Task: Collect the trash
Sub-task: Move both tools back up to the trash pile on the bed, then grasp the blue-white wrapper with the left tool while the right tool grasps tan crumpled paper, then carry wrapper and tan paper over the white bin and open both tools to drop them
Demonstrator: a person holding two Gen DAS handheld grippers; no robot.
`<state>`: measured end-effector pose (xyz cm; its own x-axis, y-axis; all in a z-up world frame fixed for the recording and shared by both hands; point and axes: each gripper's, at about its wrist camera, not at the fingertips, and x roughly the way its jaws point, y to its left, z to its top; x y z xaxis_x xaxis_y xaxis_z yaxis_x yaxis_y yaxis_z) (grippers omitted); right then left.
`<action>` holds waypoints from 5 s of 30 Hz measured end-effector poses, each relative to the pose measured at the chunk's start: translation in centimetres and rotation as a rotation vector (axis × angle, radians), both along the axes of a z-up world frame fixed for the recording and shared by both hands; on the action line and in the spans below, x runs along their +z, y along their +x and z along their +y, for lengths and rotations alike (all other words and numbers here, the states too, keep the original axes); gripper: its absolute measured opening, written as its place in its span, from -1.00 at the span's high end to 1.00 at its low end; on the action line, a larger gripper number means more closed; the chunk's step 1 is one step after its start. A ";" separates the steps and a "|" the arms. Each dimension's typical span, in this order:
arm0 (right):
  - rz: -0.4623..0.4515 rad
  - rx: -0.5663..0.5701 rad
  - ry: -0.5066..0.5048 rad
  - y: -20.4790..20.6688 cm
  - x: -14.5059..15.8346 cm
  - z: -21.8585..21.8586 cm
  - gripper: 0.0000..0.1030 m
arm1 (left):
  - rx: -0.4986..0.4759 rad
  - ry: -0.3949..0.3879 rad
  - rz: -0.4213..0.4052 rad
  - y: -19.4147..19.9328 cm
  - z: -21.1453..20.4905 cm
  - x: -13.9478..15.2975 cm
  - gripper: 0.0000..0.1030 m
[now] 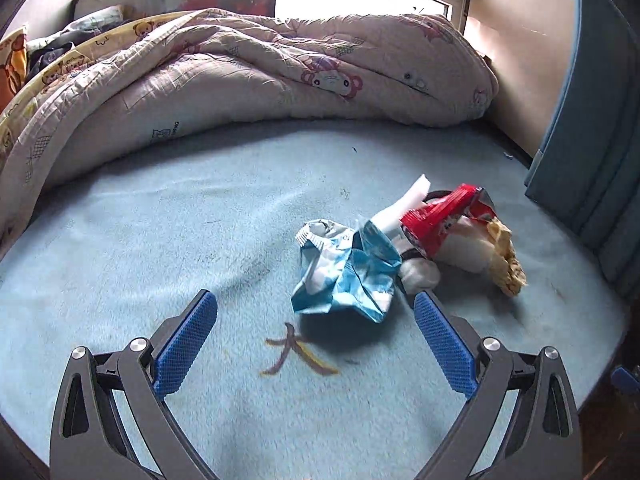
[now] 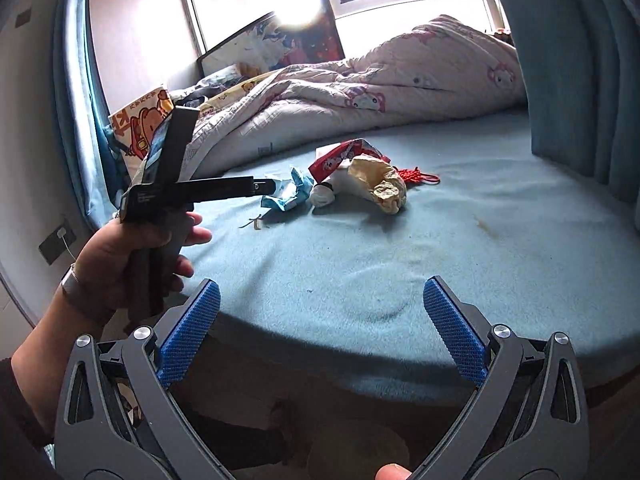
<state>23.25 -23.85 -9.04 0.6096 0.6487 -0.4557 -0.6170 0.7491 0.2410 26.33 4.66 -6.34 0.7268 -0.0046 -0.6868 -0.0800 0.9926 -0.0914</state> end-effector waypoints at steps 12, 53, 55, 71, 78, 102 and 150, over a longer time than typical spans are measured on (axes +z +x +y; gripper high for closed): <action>-0.039 0.009 -0.033 6.0 1.0 2.2 -0.91 | -0.032 -0.005 0.097 5.7 0.8 -1.9 0.01; 0.004 0.047 -0.267 6.9 1.0 6.1 0.56 | -0.017 -0.096 0.012 -3.5 0.3 -0.4 0.85; -0.010 0.065 -0.254 4.7 1.2 5.7 0.56 | -0.025 -0.092 0.005 -5.7 0.1 0.0 0.85; -0.027 0.195 -0.227 -11.2 -5.0 1.2 0.56 | -0.099 -0.030 -0.045 -23.9 -2.9 0.2 0.85; 0.038 0.197 -0.239 -13.5 -10.7 0.1 0.56 | -0.158 -0.033 0.004 -28.2 -5.4 -5.2 0.85; 0.395 0.170 -0.392 -8.2 -29.1 1.0 0.56 | -0.233 -0.104 0.372 -23.8 -10.7 -31.4 0.85; 0.437 0.072 -0.460 -6.1 -31.9 1.5 -0.40 | -0.021 -0.124 0.390 -21.4 -7.2 -34.1 -0.88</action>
